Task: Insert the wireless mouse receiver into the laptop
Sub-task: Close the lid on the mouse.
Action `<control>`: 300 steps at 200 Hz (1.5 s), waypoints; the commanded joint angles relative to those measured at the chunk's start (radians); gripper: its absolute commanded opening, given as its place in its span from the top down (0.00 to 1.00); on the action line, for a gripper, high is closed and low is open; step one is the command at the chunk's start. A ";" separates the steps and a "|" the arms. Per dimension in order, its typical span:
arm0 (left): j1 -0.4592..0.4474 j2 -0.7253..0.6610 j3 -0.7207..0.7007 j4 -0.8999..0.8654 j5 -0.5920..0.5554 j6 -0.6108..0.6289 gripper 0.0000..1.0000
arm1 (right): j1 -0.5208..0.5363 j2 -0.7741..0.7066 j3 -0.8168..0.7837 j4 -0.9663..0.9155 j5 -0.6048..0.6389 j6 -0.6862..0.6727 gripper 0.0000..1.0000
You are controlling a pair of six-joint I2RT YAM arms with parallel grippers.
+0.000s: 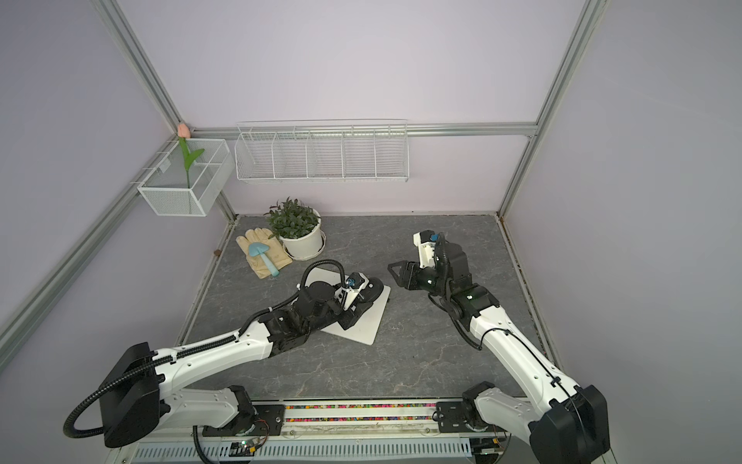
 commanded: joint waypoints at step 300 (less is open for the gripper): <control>-0.005 -0.044 -0.056 0.200 0.035 0.061 0.85 | 0.043 0.222 -0.113 0.382 -0.489 0.234 0.71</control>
